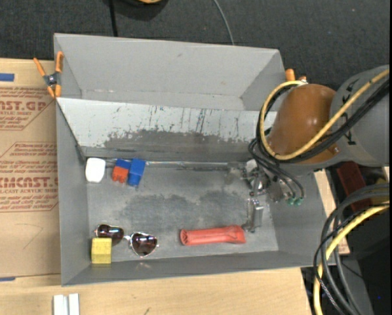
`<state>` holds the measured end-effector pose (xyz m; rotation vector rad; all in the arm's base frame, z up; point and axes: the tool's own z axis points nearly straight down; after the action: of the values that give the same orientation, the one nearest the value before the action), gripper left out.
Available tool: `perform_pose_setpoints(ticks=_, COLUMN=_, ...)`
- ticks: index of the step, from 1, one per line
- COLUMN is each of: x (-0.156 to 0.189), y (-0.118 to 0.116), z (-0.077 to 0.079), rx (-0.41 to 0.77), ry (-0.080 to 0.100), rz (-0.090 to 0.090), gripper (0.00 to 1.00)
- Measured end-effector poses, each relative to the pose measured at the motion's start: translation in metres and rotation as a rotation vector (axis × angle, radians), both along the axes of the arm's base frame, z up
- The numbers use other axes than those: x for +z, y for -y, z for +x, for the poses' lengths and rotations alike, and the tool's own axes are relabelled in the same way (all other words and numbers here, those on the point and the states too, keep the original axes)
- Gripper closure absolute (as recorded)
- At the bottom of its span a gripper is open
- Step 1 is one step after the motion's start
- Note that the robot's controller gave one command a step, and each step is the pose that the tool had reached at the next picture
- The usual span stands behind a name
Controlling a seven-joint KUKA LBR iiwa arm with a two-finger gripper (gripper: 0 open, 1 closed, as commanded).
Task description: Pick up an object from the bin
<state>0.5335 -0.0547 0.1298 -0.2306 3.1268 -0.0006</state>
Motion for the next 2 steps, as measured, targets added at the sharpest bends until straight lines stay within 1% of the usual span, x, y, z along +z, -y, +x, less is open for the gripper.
perform_pose_setpoints(ticks=1, x=-0.029, y=-0.014, z=-0.031, rx=-0.003, ry=-0.006, rz=0.000, gripper=0.00)
perform_pose_setpoints(ticks=2, x=-0.051, y=-0.016, z=-0.036, rx=0.012, ry=-0.003, rz=0.000, gripper=0.00)
